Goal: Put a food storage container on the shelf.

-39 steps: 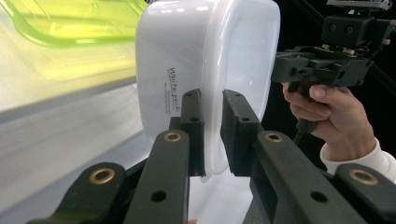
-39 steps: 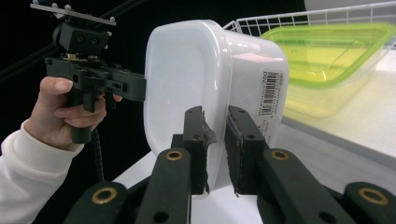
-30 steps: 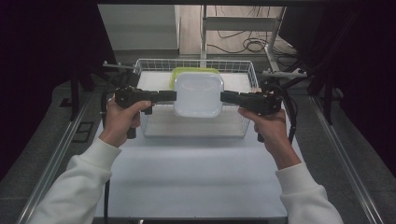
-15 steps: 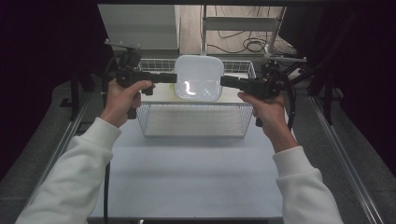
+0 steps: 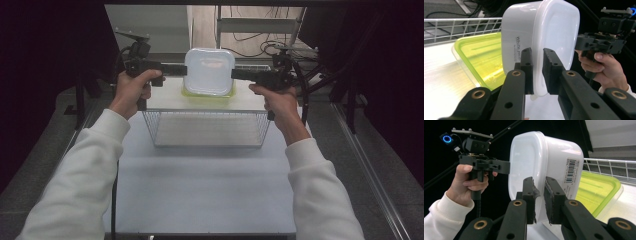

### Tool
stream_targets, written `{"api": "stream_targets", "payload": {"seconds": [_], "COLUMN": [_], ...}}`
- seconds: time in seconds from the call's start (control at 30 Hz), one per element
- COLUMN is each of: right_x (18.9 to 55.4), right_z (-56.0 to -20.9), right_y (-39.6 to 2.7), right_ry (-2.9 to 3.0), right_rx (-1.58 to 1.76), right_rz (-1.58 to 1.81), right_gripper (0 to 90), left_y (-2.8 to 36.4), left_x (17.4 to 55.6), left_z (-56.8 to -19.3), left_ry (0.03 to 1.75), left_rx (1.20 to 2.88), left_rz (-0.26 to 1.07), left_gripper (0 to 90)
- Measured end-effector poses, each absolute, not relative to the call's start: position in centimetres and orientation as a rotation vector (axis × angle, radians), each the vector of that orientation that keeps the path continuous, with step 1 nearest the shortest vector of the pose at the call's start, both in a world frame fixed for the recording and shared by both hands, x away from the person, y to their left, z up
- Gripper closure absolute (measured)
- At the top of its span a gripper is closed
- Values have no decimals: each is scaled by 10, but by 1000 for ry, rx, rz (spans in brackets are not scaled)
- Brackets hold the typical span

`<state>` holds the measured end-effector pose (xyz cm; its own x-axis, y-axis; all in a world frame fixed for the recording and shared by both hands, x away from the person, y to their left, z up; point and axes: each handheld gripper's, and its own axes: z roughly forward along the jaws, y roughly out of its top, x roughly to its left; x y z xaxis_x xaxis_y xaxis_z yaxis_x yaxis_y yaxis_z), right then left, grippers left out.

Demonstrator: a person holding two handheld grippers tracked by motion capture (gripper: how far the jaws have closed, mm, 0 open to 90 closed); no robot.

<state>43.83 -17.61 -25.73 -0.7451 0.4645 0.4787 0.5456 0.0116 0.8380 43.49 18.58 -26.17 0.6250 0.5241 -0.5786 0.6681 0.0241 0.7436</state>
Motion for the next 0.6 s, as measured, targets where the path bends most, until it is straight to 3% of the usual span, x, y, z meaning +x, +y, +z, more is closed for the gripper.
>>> {"api": "stream_targets", "payload": {"seconds": [0.6], "right_x": [467], "right_z": [-267], "right_y": [-174], "right_ry": [-2136], "right_rx": [-1166], "right_rz": [-1776], "right_gripper": [791], "left_y": [186], "left_x": [454], "left_z": [-274], "left_ry": [1066], "left_rx": [1614], "left_rz": [-205], "left_gripper": [792]}}
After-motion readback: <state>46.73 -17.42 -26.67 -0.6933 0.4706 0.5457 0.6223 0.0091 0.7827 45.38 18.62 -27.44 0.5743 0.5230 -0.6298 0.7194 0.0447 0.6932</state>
